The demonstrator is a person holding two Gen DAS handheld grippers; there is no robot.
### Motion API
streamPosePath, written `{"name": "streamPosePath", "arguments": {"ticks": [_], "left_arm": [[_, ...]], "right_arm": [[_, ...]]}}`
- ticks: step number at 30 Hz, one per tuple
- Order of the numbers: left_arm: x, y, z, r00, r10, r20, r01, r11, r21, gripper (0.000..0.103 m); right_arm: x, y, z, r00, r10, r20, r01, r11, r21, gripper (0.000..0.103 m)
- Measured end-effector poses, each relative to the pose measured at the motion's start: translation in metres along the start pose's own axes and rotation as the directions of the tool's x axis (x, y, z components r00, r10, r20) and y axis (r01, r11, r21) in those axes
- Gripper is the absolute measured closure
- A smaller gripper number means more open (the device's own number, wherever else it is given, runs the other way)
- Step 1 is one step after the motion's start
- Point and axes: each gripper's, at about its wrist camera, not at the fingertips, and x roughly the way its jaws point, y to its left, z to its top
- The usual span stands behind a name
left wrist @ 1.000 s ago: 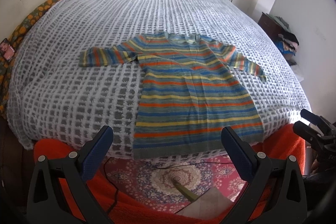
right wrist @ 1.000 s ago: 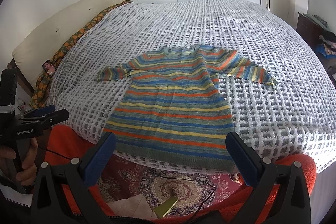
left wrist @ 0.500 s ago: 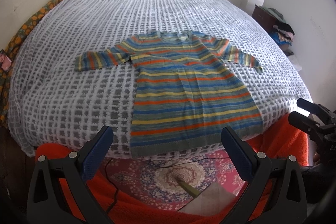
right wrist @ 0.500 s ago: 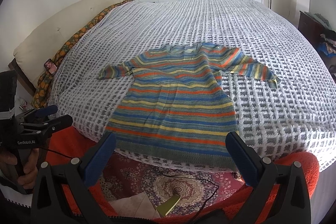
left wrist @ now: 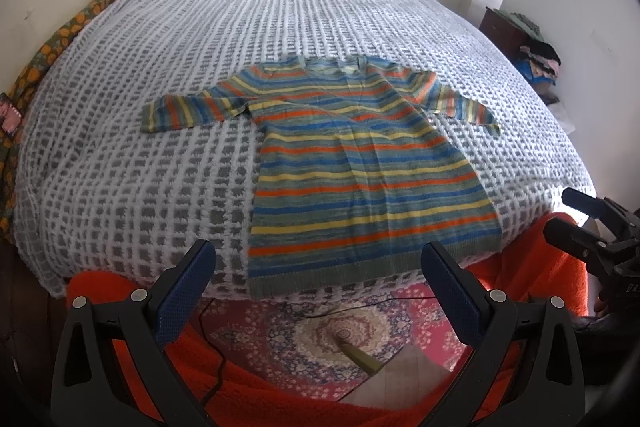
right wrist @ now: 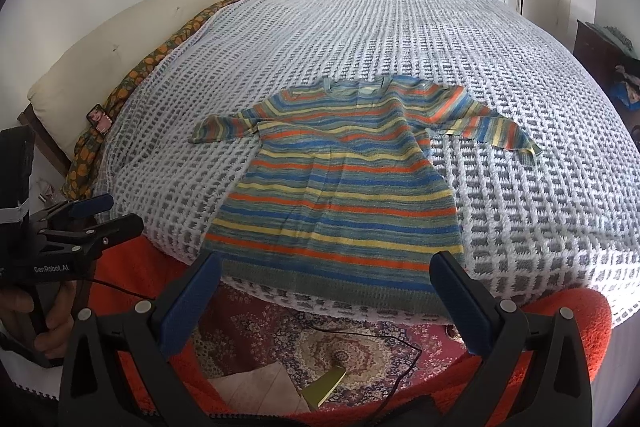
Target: Fold small clothes
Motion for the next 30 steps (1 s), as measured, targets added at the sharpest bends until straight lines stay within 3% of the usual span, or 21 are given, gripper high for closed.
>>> {"name": "streamPosePath", "arguments": {"ticks": [30], "left_arm": [[0.0062, -0.0015, -0.0031, 1.000, 0.006, -0.014, -0.005, 1.000, 0.025, 0.001]], "right_arm": [[0.0061, -0.0014, -0.0018, 1.000, 0.002, -0.011, -0.002, 1.000, 0.004, 0.000]]}}
